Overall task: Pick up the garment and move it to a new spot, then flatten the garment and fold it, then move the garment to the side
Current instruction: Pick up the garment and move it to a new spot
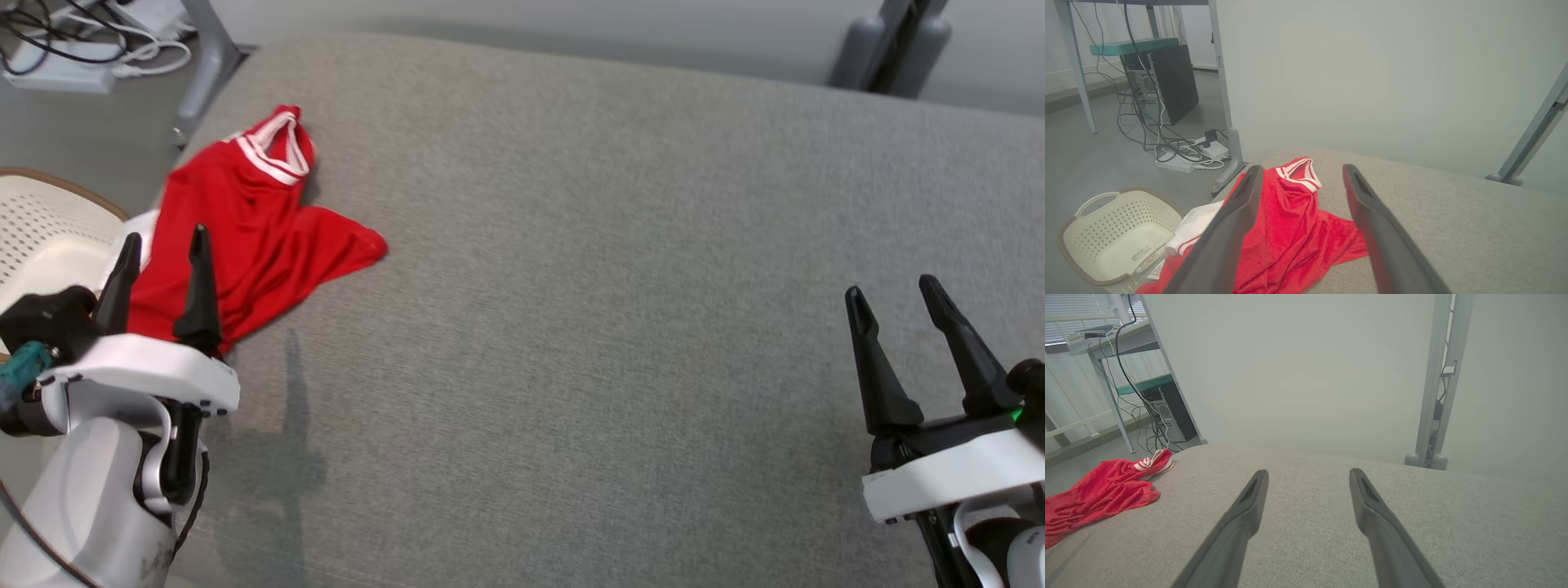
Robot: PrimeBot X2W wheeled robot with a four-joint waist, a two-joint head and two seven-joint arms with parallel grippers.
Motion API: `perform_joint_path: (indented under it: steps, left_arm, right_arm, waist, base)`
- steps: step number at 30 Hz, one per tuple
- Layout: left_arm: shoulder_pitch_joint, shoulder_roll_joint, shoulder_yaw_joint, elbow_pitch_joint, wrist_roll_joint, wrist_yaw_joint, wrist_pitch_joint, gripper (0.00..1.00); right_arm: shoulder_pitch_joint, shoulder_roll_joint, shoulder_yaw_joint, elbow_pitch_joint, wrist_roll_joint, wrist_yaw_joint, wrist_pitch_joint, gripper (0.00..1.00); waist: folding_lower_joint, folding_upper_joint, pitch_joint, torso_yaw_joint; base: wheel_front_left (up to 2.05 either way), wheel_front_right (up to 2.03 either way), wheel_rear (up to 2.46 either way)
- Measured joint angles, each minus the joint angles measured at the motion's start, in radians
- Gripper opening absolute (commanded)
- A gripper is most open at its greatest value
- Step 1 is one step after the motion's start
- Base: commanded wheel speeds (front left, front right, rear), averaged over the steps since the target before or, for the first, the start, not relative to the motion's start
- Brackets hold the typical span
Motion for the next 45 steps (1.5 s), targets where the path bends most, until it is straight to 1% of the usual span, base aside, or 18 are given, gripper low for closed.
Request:
perform_joint_path:
  steps: [2,5,10,13,17,18,19,20,21,24,27,29,31,32,36,40,42,45]
  left_arm:
    - [-0.050,-0.016,0.003,0.096,-0.023,-0.027,0.004,1.00]
    - [-0.119,-0.026,0.005,0.254,-0.044,-0.070,0.007,1.00]
    - [-0.212,-0.050,0.009,0.479,-0.070,-0.127,0.002,1.00]
    - [-0.263,-0.057,0.010,0.590,-0.080,-0.153,0.007,1.00]
    - [-0.313,-0.065,0.007,0.699,-0.094,-0.179,0.028,1.00]
    - [-0.325,-0.064,0.007,0.720,-0.096,-0.184,0.030,0.92]
    - [-0.335,-0.063,0.005,0.735,-0.095,-0.188,0.027,0.45]
    - [-0.342,-0.061,0.004,0.750,-0.095,-0.191,0.024,0.11]
    - [-0.346,-0.057,0.003,0.767,-0.095,-0.191,0.023,0.00]
    - [-0.348,-0.040,-0.001,0.789,-0.082,-0.189,-0.008,0.00]
    - [-0.350,-0.011,0.013,0.767,-0.068,-0.174,-0.031,0.00]
    - [-0.348,0.005,0.026,0.720,-0.051,-0.165,-0.034,0.00]
    - [-0.337,0.023,0.054,0.628,-0.028,-0.146,-0.036,0.00]
    - [-0.298,0.038,0.086,0.531,0.001,-0.127,-0.037,0.00]
    - [-0.181,0.046,0.135,0.343,0.056,-0.083,-0.037,0.00]
    - [-0.058,0.045,0.154,0.158,0.084,-0.038,-0.037,0.00]
    - [0.016,0.048,0.156,0.066,0.091,-0.008,-0.033,0.00]
    - [0.118,0.051,0.150,-0.087,0.101,0.037,0.008,0.00]
  right_arm:
    - [-0.014,-0.004,0.001,-0.004,-0.002,0.000,0.002,1.00]
    - [-0.037,-0.010,0.006,-0.006,-0.007,0.000,0.002,1.00]
    - [-0.069,-0.017,0.013,-0.005,-0.007,0.000,-0.002,1.00]
    - [-0.085,-0.020,0.017,-0.001,-0.007,0.000,-0.009,1.00]
    - [-0.094,-0.023,0.019,0.009,-0.007,0.000,-0.011,1.00]
    - [-0.096,-0.023,0.019,0.013,-0.007,0.000,-0.013,1.00]
    - [-0.097,-0.023,0.020,0.017,-0.007,0.000,-0.015,1.00]
    - [-0.099,-0.022,0.022,0.021,-0.007,0.000,-0.016,1.00]
    - [-0.101,-0.022,0.025,0.023,-0.007,0.000,-0.017,1.00]
    - [-0.101,-0.022,0.029,0.029,-0.007,0.000,-0.019,1.00]
    - [-0.101,-0.022,0.030,0.036,-0.005,0.000,-0.029,1.00]
    - [-0.100,-0.020,0.026,0.044,0.000,0.000,-0.036,1.00]
    - [-0.096,-0.016,0.022,0.053,0.002,0.000,-0.044,1.00]
    - [-0.082,-0.011,0.024,0.064,0.003,0.000,-0.050,1.00]
    - [-0.057,0.001,0.033,0.085,0.013,0.000,-0.064,1.00]
    - [-0.024,0.013,0.046,0.102,0.022,0.000,-0.077,1.00]
    - [-0.012,0.018,0.051,0.110,0.028,0.000,-0.084,1.00]
    - [0.006,0.023,0.052,0.117,0.032,0.000,-0.093,1.00]
  waist:
    - [0.0000,0.0000,0.035,-0.018]
    - [0.0000,0.0000,0.088,-0.046]
    - [0.0000,0.0000,0.162,-0.091]
    - [0.0000,0.0000,0.196,-0.113]
    - [0.0000,0.0000,0.219,-0.132]
    - [0.0000,0.0000,0.220,-0.134]
    - [0.0000,0.0000,0.219,-0.135]
    - [0.0001,0.0000,0.216,-0.136]
    - [0.0001,0.0000,0.212,-0.137]
    - [0.0000,0.0000,0.196,-0.142]
    - [0.0000,0.0000,0.176,-0.153]
    - [0.0000,0.0000,0.158,-0.160]
    - [0.0000,0.0000,0.135,-0.164]
    - [0.0000,0.0000,0.108,-0.168]
    - [0.0000,0.0000,0.049,-0.178]
    - [0.0000,0.0000,-0.017,-0.193]
    - [0.0001,0.0000,-0.049,-0.205]
    - [0.0000,0.0000,-0.091,-0.228]
  base:
    - [0.00,0.00,0.00]
    - [0.00,0.00,0.00]
    - [0.00,0.00,0.00]
    - [0.00,0.00,0.00]
    - [0.00,0.00,0.00]
    - [0.00,0.00,0.00]
    - [0.00,0.00,0.00]
    - [0.00,0.00,0.00]
    - [0.00,0.00,0.00]
    - [0.00,0.00,0.00]
    - [0.00,0.00,0.00]
    - [0.00,0.00,0.00]
    - [0.00,0.00,0.00]
    - [0.00,0.00,0.00]
    - [0.00,0.00,0.00]
    - [0.00,0.00,0.00]
    - [0.00,0.00,0.00]
    - [0.00,0.00,0.00]
